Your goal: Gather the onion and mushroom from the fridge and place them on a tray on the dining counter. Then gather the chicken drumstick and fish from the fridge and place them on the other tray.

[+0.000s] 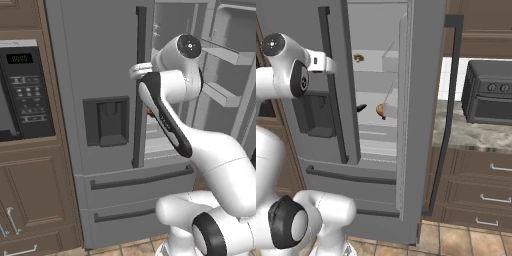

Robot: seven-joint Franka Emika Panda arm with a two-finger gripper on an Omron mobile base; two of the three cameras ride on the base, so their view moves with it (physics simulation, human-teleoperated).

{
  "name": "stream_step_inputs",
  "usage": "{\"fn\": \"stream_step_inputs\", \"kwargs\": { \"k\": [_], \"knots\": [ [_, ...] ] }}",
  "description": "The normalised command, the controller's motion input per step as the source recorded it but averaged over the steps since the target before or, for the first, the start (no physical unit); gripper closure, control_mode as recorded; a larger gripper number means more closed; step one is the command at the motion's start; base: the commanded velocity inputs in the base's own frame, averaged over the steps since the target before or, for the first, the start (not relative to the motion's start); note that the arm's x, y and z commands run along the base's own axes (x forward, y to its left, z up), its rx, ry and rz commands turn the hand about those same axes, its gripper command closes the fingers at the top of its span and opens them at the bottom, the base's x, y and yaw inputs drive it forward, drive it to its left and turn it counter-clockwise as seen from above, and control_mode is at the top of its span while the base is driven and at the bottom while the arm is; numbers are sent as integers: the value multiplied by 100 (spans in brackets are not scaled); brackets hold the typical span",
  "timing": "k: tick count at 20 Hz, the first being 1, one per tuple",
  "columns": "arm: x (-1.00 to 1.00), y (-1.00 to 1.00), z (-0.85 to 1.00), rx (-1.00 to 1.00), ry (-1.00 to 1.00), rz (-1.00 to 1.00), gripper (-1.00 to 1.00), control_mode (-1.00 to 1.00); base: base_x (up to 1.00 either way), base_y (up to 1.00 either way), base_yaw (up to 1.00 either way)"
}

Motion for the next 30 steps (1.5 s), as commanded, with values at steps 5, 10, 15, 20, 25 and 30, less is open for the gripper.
{"fn": "stream_step_inputs", "kwargs": {
  "k": [5,10,15,20,25,30],
  "knots": [
    [46,0,-5,0,0,-4,-100,-100,0,0,0],
    [47,0,0,0,2,-3,-100,-100,0,0,0],
    [47,0,-1,0,1,-1,-100,-100,0,0,0],
    [43,0,-5,0,2,0,-100,-100,0,0,0],
    [42,3,-7,0,1,0,-100,-100,0,0,0],
    [41,8,-8,0,1,0,-100,-100,0,0,0]
  ]
}}
